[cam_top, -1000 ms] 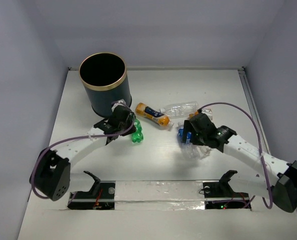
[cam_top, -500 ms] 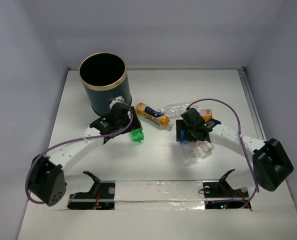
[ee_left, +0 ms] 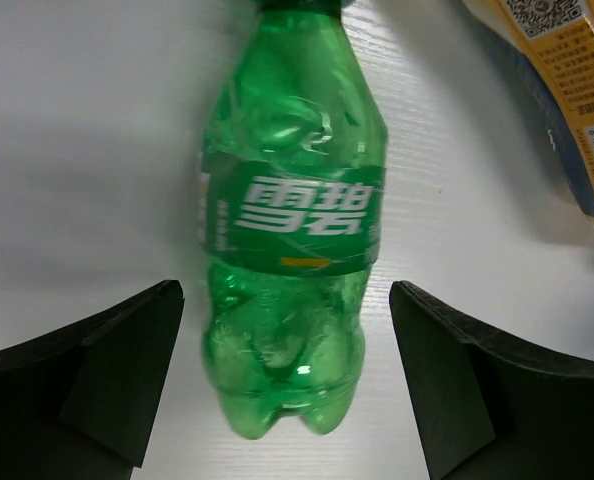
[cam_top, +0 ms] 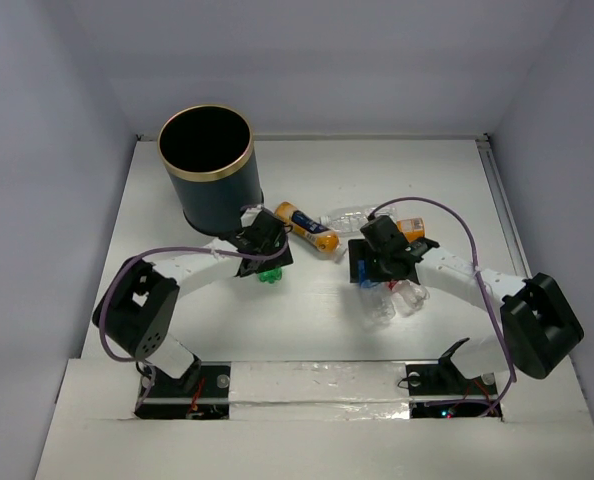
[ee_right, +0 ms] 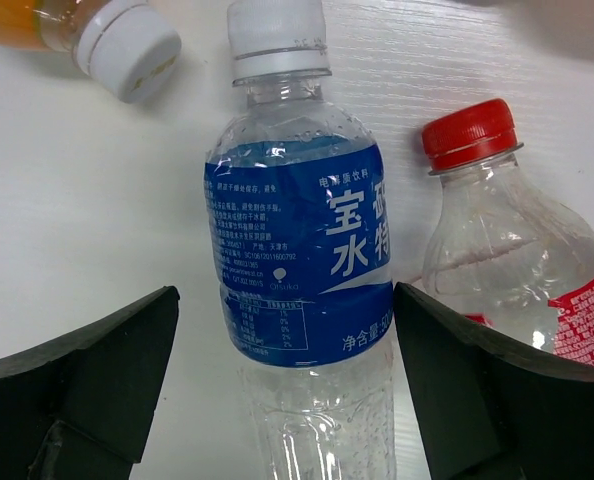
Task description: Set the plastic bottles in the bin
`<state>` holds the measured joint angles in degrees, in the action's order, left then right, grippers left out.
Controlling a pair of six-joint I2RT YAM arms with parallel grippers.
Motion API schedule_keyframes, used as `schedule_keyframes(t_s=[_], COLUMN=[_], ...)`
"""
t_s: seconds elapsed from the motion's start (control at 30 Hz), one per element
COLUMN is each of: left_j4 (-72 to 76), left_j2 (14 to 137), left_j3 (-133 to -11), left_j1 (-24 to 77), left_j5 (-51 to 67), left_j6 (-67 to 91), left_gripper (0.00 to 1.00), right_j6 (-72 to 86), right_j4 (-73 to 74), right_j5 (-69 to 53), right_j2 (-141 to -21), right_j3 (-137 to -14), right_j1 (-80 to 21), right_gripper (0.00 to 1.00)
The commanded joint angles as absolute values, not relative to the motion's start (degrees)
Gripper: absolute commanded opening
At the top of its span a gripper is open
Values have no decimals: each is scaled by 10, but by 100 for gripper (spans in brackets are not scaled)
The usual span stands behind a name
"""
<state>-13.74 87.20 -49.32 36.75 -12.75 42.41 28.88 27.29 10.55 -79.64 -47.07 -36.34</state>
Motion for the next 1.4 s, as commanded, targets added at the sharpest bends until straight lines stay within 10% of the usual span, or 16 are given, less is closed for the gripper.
schedule_keyframes(t_s=[0.0, 0.3, 0.53, 0.7, 1.37], left_j4=[-113, -130, -192, -249, -171], left_j2=[891, 839, 698, 647, 819], left_j3=[-513, -471, -521, -662, -913], left_j1=[383, 402, 467, 468, 185], left_j5=[-149, -151, -151, -191, -207], left_j6=[446, 461, 474, 441, 254], left_gripper=[81, 32, 28, 26, 30], right_j6=[279, 272, 263, 265, 280], right_j4=[242, 238, 239, 243, 330], right_j5=[92, 80, 79, 81, 3], right_j2=[-796, -807, -824, -817, -575], right_j3=[-469, -471, -479, -481, -663], right_j1=[-362, -362, -362, -362, -362], right_gripper=[93, 80, 77, 54, 53])
